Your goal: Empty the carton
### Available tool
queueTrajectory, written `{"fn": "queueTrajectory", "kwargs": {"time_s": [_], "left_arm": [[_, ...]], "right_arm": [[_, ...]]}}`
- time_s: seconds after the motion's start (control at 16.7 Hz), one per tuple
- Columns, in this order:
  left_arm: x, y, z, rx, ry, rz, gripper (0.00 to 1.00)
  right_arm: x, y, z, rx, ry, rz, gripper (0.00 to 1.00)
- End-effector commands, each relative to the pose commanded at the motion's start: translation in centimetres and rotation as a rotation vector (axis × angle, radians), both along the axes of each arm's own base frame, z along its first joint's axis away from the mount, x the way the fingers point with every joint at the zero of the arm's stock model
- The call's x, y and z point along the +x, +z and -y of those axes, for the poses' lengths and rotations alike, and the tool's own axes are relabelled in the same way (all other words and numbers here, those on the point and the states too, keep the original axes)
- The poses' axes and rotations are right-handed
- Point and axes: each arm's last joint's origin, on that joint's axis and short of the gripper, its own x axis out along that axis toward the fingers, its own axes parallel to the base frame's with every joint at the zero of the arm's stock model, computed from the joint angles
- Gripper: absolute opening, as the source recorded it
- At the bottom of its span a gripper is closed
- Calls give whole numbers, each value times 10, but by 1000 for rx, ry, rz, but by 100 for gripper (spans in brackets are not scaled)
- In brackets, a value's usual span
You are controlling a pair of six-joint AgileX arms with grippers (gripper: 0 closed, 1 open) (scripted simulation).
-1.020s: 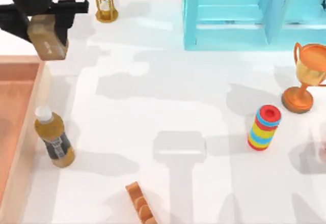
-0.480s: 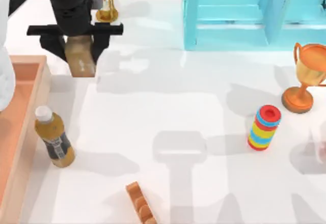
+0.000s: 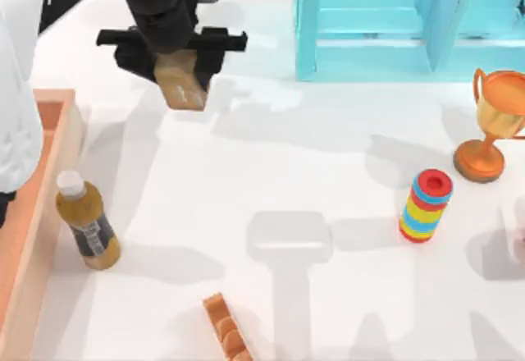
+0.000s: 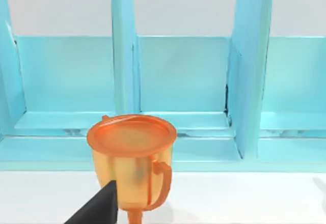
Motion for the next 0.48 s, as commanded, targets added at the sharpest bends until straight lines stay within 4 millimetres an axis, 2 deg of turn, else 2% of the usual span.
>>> {"fn": "queueTrajectory", "kwargs": {"time_s": [0.12,0.18,0.36,0.48], "left_arm": [[-2,-4,2,-9,-11,-9,0],[-2,-12,-3,3,8,-28,0],[5,-42,-35,79,126,-108,0],[6,-52,-49,112,176,-135,0]], "right_arm": [[0,0,0,0,0,0,100],[0,0,0,0,0,0,100],[0,0,0,0,0,0,100],[0,0,0,0,0,0,100]]}}
